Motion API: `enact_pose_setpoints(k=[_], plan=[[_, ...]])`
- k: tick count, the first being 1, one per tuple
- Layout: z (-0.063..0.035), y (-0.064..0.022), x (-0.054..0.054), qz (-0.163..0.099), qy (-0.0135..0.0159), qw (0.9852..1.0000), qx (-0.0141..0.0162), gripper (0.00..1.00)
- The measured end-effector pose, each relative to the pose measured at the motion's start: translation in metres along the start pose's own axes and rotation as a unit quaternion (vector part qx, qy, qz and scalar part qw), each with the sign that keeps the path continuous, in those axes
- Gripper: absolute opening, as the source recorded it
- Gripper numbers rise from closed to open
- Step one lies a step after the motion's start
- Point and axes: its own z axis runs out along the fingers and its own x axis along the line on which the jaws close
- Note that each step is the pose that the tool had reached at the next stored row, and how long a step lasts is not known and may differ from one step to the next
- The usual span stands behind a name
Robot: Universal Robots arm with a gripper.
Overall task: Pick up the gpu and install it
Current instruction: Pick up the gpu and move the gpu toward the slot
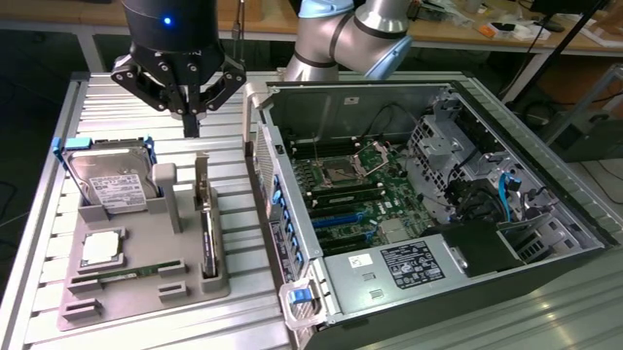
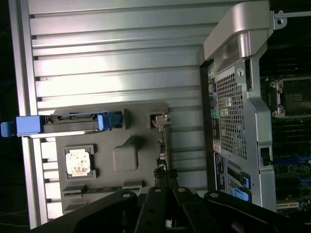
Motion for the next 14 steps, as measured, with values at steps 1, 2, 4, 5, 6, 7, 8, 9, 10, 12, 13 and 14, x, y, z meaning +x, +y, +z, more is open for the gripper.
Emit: enact_pose_setpoints(k=[1, 2, 4, 5, 6, 7, 8, 9, 10, 12, 13, 14], plan=[[0.0, 0.0, 0.0, 0.0, 0.0, 1.0, 0.0, 0.11], [0.0, -0.0001, 0.0, 0.0, 0.0, 1.0, 0.0, 0.11], [0.0, -0.0008, 0.0, 0.0, 0.0, 1.0, 0.0, 0.11], [-0.0001, -0.0013, -0.0001, 0.0, 0.0, 1.0, 0.0, 0.11], [-0.0001, -0.0018, -0.0001, 0.0, 0.0, 1.0, 0.0, 0.11], [-0.0001, -0.0027, -0.0002, 0.0, 0.0, 1.0, 0.0, 0.11], [-0.0001, -0.0033, -0.0002, 0.0, 0.0, 1.0, 0.0, 0.11], [-0.0002, -0.004, -0.0003, 0.0, 0.0, 1.0, 0.0, 0.11], [-0.0002, -0.0048, -0.0004, 0.0, 0.0, 1.0, 0.0, 0.11], [-0.0002, -0.0064, -0.0005, 0.0, 0.0, 1.0, 0.0, 0.11], [-0.0003, -0.0073, -0.0005, 0.0, 0.0, 1.0, 0.0, 0.11], [-0.0003, -0.0082, -0.0006, 0.0, 0.0, 1.0, 0.0, 0.11]])
